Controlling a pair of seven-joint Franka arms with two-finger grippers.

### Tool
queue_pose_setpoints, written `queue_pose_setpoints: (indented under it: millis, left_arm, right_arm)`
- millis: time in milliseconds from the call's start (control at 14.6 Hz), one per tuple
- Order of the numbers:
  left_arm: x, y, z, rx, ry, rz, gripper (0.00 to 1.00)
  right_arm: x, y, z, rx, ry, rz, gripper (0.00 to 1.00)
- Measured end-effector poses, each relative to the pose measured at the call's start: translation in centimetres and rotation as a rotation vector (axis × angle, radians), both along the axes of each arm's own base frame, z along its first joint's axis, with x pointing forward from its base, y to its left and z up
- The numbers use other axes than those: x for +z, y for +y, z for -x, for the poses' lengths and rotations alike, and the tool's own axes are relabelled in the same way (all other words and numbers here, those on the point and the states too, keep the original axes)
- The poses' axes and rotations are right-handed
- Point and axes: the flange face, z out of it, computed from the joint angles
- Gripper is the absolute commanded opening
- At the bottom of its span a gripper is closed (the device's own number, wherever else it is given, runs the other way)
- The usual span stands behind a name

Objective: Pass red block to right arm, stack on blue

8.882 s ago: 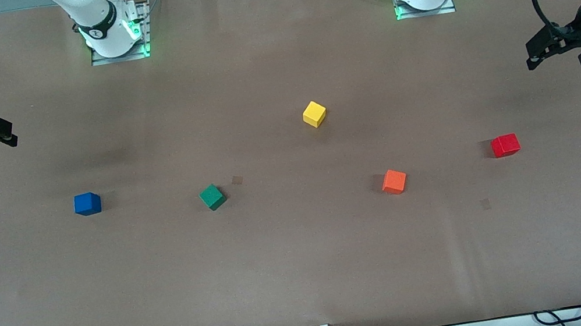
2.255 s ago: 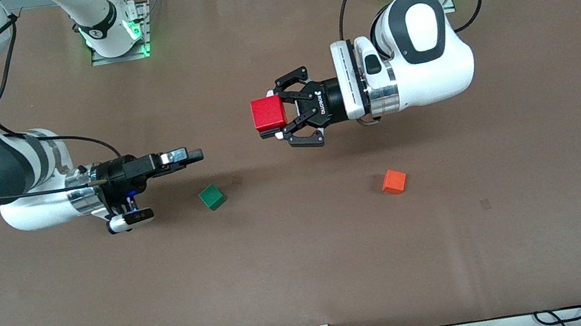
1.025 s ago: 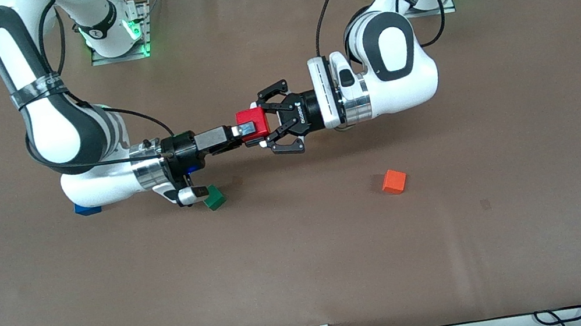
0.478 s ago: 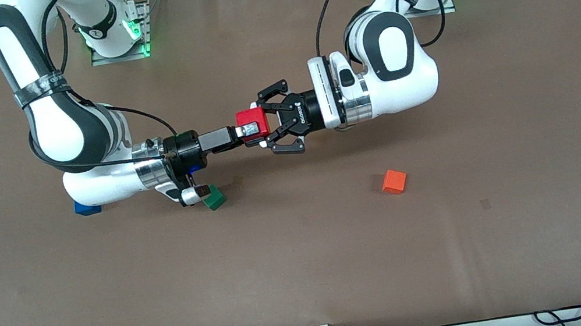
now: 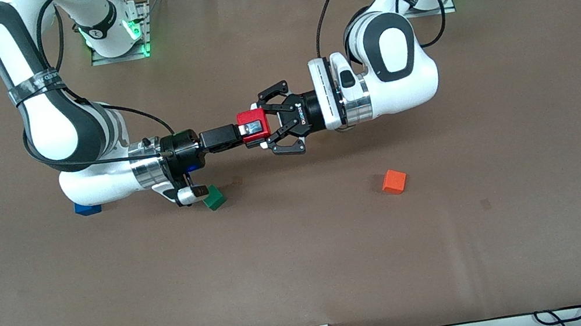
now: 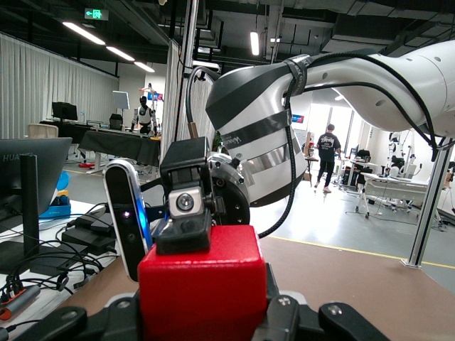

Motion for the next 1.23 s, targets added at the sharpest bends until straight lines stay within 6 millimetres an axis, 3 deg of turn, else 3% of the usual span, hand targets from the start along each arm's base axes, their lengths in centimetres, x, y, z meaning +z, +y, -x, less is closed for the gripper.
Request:
queue_pose_setpoints:
  millis: [68, 615, 888, 1025, 1230]
  left_arm:
    - [0.0, 0.0, 0.0, 0.0, 0.0, 0.0, 0.99]
    - [0.6, 0.2, -0.4, 0.006, -0.017, 0.006, 1.0]
    - [1.0, 1.3, -1.2, 0.013, -0.023, 0.023, 1.0]
    - [1.6, 2.5, -2.1, -0.009, -0.03, 0.068, 1.0]
    - [2.5, 5.5, -3.7, -0.049, -0.043, 0.148, 1.0]
  right_arm:
    - [0.0, 0.0, 0.0, 0.0, -0.001, 0.0, 0.0]
    - [0.0, 0.0, 0.0, 0.002, -0.002, -0.002, 0.0]
    - [-0.1, -0.5, -0.2, 0.001, -0.013, 0.01, 0.0]
    - [-0.5, -1.4, -0.4, 0.013, -0.032, 0.053, 0.0]
    - [-1.7, -5.0, -1.4, 0.026, -0.064, 0.164, 0.0]
